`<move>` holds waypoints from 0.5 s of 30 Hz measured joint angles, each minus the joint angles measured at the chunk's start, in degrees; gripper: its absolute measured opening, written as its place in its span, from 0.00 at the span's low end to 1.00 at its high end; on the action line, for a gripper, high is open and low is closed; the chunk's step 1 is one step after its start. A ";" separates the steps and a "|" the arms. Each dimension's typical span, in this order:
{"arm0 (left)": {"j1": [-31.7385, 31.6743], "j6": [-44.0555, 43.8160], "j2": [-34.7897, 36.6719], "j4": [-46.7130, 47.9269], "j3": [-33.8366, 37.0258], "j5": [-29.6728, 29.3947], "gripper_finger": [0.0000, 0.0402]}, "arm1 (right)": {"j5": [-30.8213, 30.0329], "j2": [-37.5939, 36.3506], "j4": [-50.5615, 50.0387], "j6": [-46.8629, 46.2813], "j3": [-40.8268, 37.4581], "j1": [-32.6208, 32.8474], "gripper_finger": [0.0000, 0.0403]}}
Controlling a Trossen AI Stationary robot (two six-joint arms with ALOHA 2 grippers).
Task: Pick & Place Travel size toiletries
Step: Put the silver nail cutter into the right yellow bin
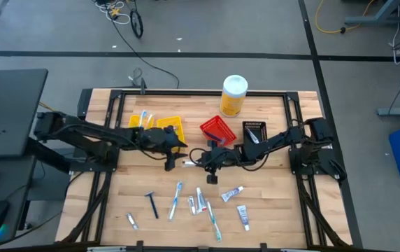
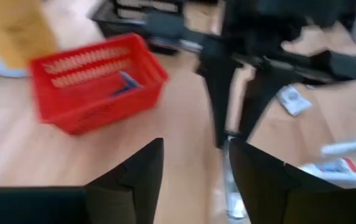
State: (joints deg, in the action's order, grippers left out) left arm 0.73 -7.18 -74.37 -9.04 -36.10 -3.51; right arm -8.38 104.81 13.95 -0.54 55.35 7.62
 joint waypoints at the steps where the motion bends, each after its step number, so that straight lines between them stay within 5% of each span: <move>1: 0.00 0.00 -1.41 -1.41 -0.02 1.00 0.50 | 0.00 0.00 0.39 -0.01 0.00 -0.09 0.17; 15: 2.46 1.92 -9.24 -3.25 -0.07 2.42 0.54 | 0.17 0.02 0.51 -0.02 -0.02 -0.51 0.18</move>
State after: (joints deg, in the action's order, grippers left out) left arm 3.19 -5.26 -83.61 -12.29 -36.16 -1.09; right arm -8.21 104.84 14.46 -0.56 55.33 7.11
